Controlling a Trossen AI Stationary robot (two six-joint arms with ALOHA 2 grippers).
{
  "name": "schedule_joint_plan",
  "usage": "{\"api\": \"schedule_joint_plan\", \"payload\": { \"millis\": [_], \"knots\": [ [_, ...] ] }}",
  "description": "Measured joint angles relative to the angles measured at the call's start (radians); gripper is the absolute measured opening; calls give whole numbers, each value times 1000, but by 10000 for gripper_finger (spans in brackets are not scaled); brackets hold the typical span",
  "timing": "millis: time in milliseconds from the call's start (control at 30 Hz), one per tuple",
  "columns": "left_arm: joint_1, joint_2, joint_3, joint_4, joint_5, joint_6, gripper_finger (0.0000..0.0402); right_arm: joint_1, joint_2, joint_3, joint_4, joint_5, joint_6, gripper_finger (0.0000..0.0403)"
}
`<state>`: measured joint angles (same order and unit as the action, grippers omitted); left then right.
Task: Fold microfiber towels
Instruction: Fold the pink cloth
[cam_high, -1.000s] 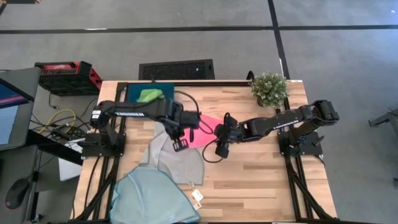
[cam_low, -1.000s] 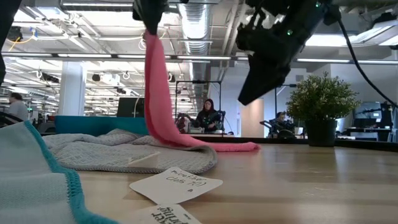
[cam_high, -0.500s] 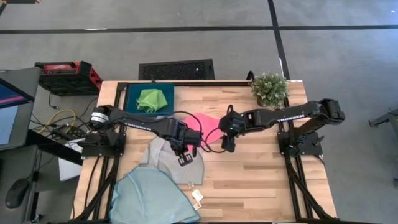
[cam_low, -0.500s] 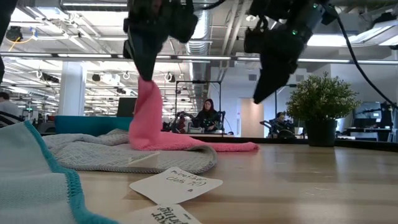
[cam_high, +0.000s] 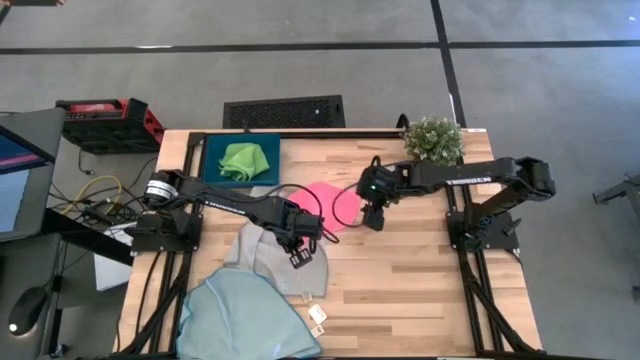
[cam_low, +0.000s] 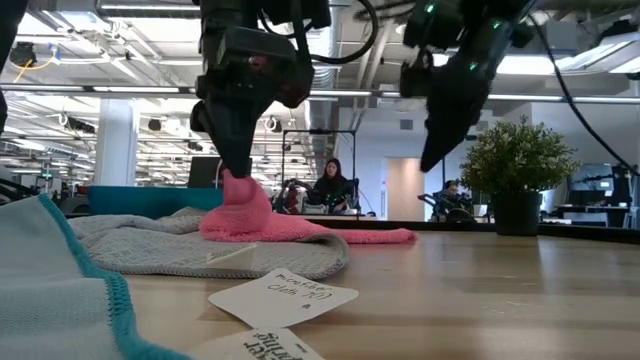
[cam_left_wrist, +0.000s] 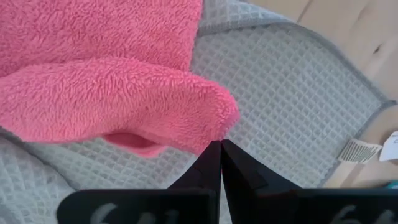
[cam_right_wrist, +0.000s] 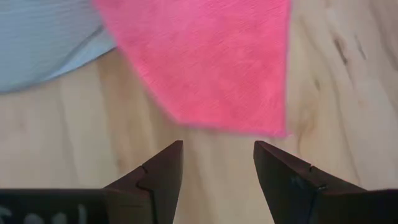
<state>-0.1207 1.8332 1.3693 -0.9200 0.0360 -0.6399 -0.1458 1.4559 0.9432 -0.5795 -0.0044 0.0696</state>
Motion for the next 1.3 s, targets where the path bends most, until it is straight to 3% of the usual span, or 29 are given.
{"api": "schedule_joint_plan", "payload": {
  "millis": [267,633,900,1100,1300],
  "knots": [
    [1,0,0,-8,-3,-19,11,-68,38,-1,11,-6,-39,221],
    [39,0,0,-50,34,-87,120,-190,104,3,44,-157,3,221],
    [49,-6,91,-91,33,-57,144,-223,248,0,70,-140,44,221],
    [49,-6,185,-207,14,-28,144,-223,263,0,152,-120,45,221],
    [49,-7,262,-331,-57,-26,144,-223,264,0,150,-19,44,221]
  ]
}}
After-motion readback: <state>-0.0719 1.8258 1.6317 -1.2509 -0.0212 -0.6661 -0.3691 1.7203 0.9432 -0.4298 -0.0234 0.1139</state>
